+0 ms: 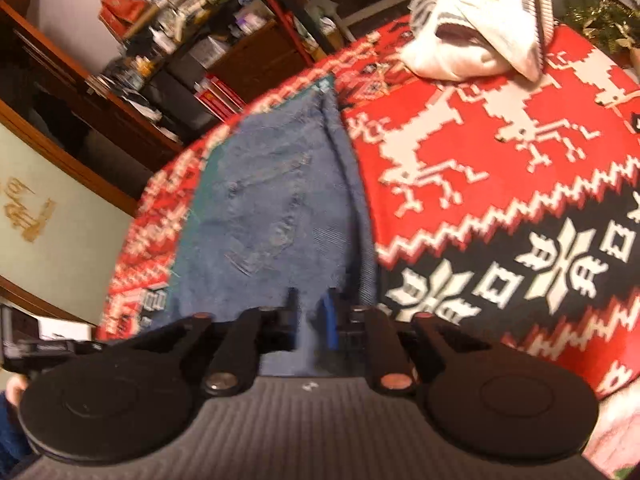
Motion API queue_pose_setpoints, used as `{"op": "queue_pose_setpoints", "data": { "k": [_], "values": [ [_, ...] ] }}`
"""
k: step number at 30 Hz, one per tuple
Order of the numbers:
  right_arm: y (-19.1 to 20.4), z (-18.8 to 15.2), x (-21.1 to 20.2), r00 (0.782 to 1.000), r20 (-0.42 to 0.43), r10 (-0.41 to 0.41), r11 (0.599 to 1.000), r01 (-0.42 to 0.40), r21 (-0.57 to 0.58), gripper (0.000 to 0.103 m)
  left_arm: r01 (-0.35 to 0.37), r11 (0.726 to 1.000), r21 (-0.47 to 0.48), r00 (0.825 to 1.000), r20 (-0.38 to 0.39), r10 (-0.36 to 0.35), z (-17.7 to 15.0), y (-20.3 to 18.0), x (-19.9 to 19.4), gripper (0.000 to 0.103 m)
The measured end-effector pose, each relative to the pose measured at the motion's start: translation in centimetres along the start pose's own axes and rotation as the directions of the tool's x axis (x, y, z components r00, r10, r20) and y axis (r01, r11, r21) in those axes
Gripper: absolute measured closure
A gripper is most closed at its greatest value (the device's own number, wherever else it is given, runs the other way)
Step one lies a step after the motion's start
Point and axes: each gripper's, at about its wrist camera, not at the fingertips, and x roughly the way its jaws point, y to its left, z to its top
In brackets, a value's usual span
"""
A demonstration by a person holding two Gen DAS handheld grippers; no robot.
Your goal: Fold clothes
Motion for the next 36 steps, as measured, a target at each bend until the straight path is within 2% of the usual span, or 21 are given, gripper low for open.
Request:
{"op": "queue_pose_setpoints", "data": {
  "k": [1,6,7,8,9,11,16,19,26,36],
  "values": [
    [-0.2,-0.3,0.2,1.0,-0.013,-0.002,1.0,0.002,0.004,0.07,-0.002,1.0,0.002,1.0,-0.009,0.002,-0.1,-0.1,0.1,0.084],
    [-0.4,-1.5,1.1,0.998,-0.064,-0.003,1.0,0.003,0.001,0.071,-0.032,0.998,0.047,0.999,-0.042,0.034,-1.0,-0.8,1.2,0.085],
    [-0.3,-1.6,1.3,0.997,-0.073,-0.009,1.0,0.008,-0.014,0.074,-0.034,0.998,0.055,0.999,-0.037,0.036,-1.0,-1.0,1.2,0.09],
    [-0.1,-1.7,1.4,0.997,-0.078,-0.021,0.999,0.018,-0.032,0.086,-0.035,0.997,0.063,0.999,-0.032,0.037,-1.1,-1.2,1.1,0.091],
    [0.0,-1.7,1.4,0.996,-0.078,-0.031,0.999,0.027,-0.043,0.092,-0.031,0.997,0.068,0.999,-0.026,0.033,-1.0,-1.3,1.0,0.092],
    [0.0,-1.5,1.3,0.997,-0.07,-0.028,0.999,0.025,-0.04,0.094,-0.03,0.998,0.058,1.0,-0.001,0.03,-0.8,-1.3,0.6,0.094],
    [0.1,-0.2,-0.1,0.999,0.01,0.037,0.999,-0.037,0.022,0.095,-0.03,0.999,0.036,0.998,0.064,0.028,-0.5,-1.1,-0.5,0.097],
    [0.4,0.3,-0.3,0.999,0.021,0.032,0.999,-0.032,0.002,0.096,-0.035,0.999,0.025,0.996,0.084,0.033,-0.3,-0.8,-0.7,0.097],
    [-0.2,-1.2,1.4,0.997,-0.048,-0.057,0.996,0.053,-0.071,0.095,-0.115,0.991,0.075,0.993,0.038,0.112,-1.5,-0.7,0.8,0.097],
    [-1.7,-2.6,0.7,0.997,-0.049,-0.057,0.998,0.055,-0.037,0.096,-0.176,0.972,0.157,0.984,0.005,0.178,-2.2,-1.0,1.6,0.097]
  ]
}}
